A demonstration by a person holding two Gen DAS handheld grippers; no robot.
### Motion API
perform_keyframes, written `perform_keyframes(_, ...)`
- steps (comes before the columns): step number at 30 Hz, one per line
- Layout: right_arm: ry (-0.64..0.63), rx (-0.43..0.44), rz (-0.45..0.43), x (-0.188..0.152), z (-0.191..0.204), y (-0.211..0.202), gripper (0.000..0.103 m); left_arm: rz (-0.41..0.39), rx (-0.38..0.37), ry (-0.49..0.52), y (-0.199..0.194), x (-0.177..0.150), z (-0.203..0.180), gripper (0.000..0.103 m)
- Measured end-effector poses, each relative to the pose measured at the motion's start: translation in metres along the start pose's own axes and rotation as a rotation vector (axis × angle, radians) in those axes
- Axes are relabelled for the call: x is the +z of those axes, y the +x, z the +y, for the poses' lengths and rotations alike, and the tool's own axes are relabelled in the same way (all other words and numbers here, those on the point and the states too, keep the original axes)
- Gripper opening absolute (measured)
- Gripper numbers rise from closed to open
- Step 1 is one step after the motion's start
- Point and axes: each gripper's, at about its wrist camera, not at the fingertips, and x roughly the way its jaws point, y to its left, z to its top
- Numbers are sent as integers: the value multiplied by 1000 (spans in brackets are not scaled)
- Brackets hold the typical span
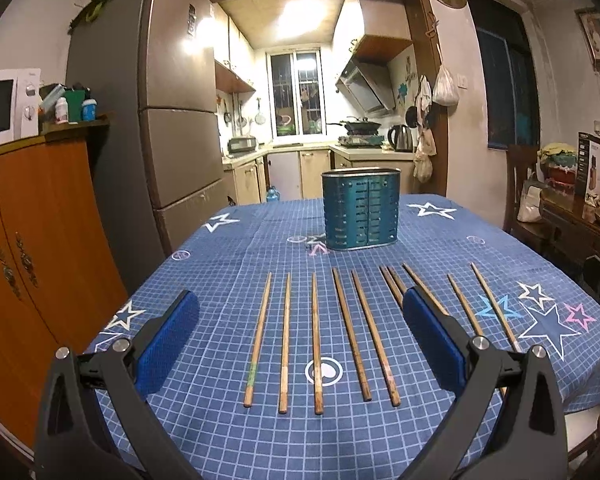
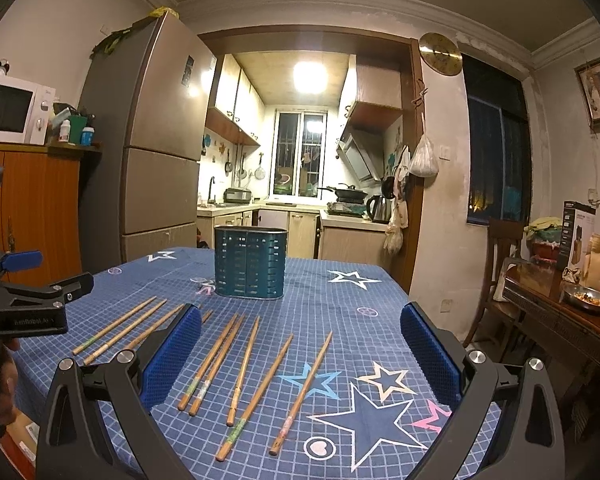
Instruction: Organize utensils
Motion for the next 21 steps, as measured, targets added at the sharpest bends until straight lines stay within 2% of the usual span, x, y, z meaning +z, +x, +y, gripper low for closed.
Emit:
perform_keyframes(7,14,2,2,0,-3,8,100,10,11,-8,11,1,7,98)
perform_keyframes(15,36,9,-27,6,-4,11,100,-50,16,-11,1,7,4,98)
perform_keyframes(21,42,17,-30,9,-2,12,100,-65,18,-12,-4,7,4,98)
